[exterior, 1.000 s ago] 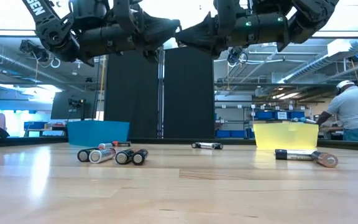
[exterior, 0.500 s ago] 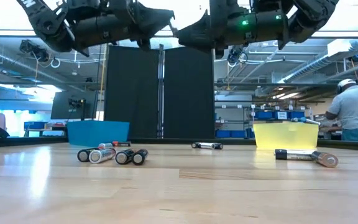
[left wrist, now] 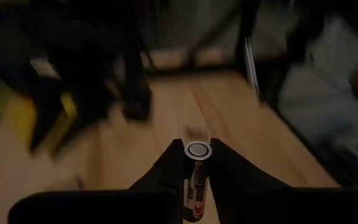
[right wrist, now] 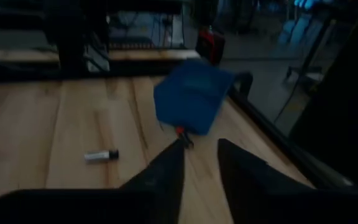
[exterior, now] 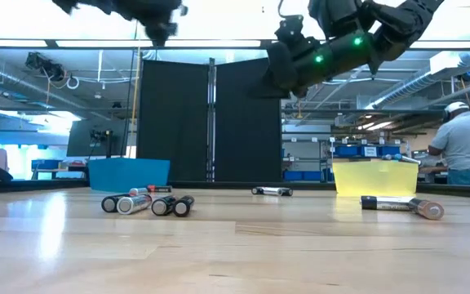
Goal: Sort batteries
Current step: Put the black silver battery into the red bin
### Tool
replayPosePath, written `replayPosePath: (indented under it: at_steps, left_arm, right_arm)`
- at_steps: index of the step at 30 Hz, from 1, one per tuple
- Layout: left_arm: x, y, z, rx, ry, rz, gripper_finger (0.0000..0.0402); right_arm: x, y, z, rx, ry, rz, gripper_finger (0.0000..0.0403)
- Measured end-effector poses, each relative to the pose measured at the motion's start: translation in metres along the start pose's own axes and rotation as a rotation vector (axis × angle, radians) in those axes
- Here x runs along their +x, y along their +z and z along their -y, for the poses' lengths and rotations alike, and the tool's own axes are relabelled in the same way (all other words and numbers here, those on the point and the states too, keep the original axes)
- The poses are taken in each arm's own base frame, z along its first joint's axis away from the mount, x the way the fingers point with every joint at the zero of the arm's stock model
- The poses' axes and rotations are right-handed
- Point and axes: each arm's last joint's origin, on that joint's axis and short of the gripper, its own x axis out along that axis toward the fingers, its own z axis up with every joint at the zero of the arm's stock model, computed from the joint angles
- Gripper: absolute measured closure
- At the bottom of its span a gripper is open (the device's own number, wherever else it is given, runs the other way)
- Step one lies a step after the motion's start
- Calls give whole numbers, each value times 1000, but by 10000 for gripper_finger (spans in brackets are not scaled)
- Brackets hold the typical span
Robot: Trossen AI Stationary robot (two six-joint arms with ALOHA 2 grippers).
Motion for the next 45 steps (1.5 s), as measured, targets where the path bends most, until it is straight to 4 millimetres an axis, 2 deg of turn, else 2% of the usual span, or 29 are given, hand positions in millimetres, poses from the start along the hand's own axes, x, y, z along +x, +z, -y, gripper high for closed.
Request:
replayPosePath:
  at_steps: [5,7,12,15,21,26,29,36,40,45]
  left_arm:
    - [-15,5,30,-120,2,-293,346]
    - [-20,1,40,-188,-3,-391,346]
    - [-32,-17,63,-393,-16,-651,346]
    - [-37,-26,78,-474,-38,-779,346]
    - [-32,-41,102,-600,-157,-874,346]
    - [-22,-73,117,-594,-174,-946,346]
    - [-14,-92,125,-589,-184,-962,347]
    - [0,-124,137,-588,-165,-981,347]
    - [7,-137,145,-576,-170,-1002,347]
    - [14,-146,153,-549,-165,-1036,347]
  right_arm:
    - [0,-4,1,-14,-2,-42,388]
    - [0,-5,1,-17,-3,-47,393]
    - [0,-6,1,0,-4,-62,374]
    - [0,-7,1,0,-3,-69,381]
    - [0,-8,1,-4,-3,-83,393]
    - [0,-9,3,-1,-8,-94,377]
    - [0,-10,3,-3,-9,-99,383]
    - [0,-12,3,-4,-8,-122,389]
    - [0,-12,3,-1,-8,-124,379]
    - [0,-12,3,-1,-8,-124,388]
